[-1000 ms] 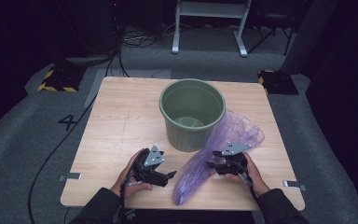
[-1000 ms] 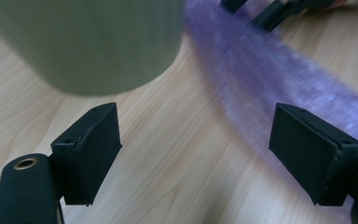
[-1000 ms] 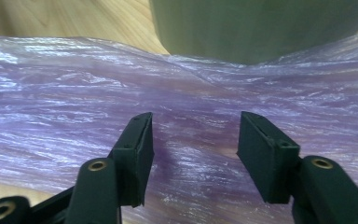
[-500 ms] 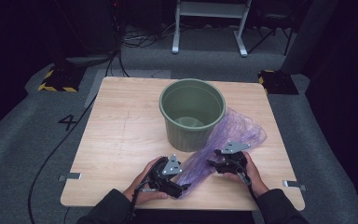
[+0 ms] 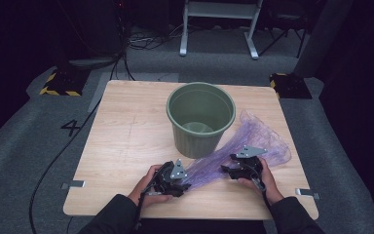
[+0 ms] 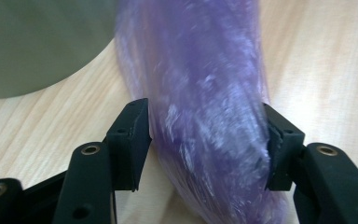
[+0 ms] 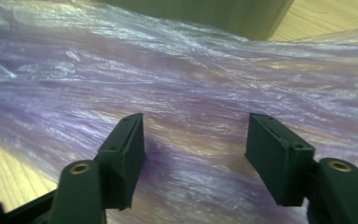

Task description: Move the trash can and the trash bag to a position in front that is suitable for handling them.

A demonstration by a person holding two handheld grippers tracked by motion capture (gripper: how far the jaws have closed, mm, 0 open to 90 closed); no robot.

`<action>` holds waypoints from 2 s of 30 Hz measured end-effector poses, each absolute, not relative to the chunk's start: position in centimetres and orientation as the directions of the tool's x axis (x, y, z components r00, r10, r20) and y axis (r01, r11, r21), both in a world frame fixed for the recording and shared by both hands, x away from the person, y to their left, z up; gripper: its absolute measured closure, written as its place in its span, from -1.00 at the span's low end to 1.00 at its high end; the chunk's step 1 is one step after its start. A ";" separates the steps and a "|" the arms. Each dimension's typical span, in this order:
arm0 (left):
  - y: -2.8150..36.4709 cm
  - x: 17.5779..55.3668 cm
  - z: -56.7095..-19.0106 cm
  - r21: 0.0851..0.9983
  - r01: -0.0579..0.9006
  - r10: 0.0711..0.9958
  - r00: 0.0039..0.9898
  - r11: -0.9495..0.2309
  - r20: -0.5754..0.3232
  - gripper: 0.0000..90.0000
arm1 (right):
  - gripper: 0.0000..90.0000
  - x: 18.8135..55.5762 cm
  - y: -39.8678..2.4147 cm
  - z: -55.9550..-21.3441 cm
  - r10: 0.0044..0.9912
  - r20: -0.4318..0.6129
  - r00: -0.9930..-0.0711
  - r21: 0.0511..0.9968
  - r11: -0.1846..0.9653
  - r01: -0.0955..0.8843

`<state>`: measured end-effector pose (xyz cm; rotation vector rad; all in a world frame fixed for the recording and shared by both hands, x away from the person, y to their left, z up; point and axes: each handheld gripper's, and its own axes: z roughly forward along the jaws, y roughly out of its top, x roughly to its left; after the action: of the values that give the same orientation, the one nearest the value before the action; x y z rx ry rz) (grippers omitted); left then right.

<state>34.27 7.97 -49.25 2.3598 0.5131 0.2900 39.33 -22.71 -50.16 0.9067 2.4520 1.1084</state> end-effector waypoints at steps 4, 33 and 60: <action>8.2 35.0 -49.3 0.685 0.292 0.450 0.891 -0.668 0.058 0.02 | -0.26 39.3 -23.2 -50.1 0.656 -0.014 -0.755 0.751 0.505 0.425; 8.7 38.4 -50.2 0.734 0.349 0.513 0.858 -0.583 0.000 -0.21 | -0.39 40.4 -26.0 -50.0 0.677 0.043 -0.735 0.779 0.438 0.449; 17.0 36.7 -48.3 0.753 0.454 0.679 0.734 -0.476 -0.014 -0.65 | 0.94 40.3 -26.8 -50.2 0.741 -0.010 -0.672 0.773 0.432 0.465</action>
<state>36.71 17.03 -48.25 2.1552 0.8511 0.3682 40.26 -26.83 -50.16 1.0309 2.3414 1.1017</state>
